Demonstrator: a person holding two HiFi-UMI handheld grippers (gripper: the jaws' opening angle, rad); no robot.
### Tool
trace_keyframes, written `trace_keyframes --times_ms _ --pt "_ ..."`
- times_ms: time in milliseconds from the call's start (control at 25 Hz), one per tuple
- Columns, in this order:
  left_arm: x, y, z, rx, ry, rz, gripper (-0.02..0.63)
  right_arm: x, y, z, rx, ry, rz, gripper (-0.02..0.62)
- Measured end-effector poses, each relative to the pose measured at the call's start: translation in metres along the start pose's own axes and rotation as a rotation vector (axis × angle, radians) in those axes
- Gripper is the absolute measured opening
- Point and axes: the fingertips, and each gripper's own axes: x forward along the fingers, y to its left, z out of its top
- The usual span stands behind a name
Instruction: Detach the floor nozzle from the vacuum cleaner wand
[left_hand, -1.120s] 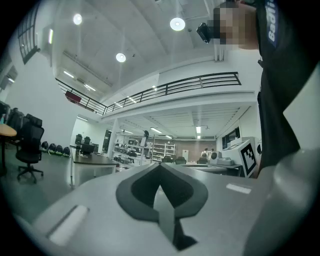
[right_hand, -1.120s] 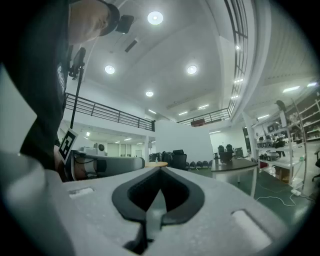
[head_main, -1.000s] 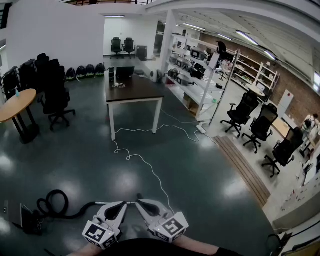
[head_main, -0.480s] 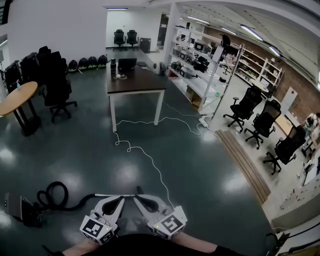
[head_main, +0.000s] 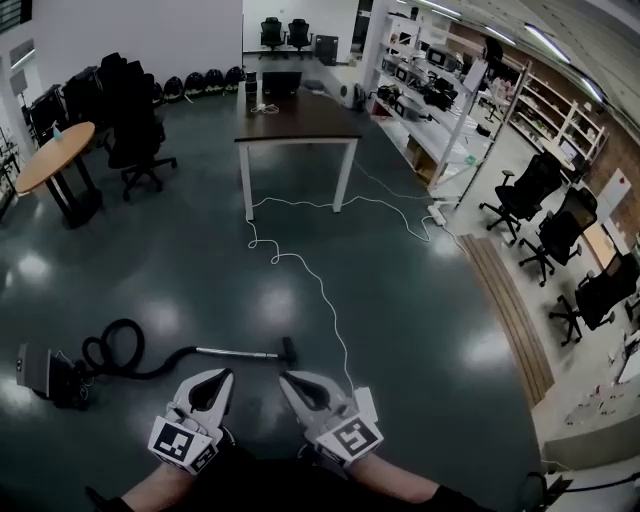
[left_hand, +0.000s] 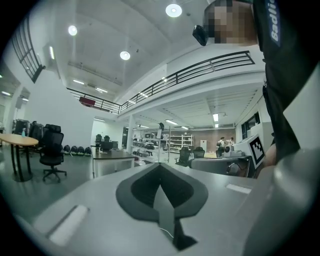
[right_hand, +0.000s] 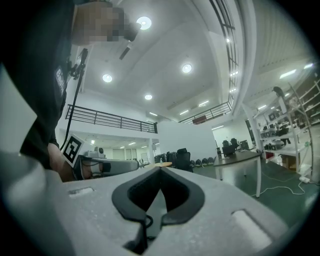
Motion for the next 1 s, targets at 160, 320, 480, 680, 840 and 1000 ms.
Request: trace_keyframes --times_ms 160,320,480,680,840,1000 --pt "-0.002 0.031 -0.013 -0.007 0.022 0.048 0.0 0.012 -0.013 -0.017 0.002 0.039 -0.008 0.002" --pt "0.003 0.073 -0.02 -0.038 0.022 0.036 0.0 0.048 -0.016 -0.024 -0.013 0.076 -0.028 0.002" --pt "0.012 0.125 -0.023 -0.038 0.012 -0.008 0.0 0.09 -0.017 -0.032 -0.026 0.105 -0.079 0.002" --pt "0.024 0.192 -0.029 -0.072 0.019 -0.047 0.0 0.145 -0.019 -0.046 -0.053 0.153 -0.14 0.002" --pt "0.034 0.235 -0.039 -0.089 0.032 -0.068 0.0 0.176 -0.028 -0.052 -0.055 0.174 -0.194 0.002" --pt "0.048 0.261 -0.057 -0.098 0.038 -0.072 0.0 0.192 -0.043 -0.064 -0.018 0.217 -0.235 0.002"
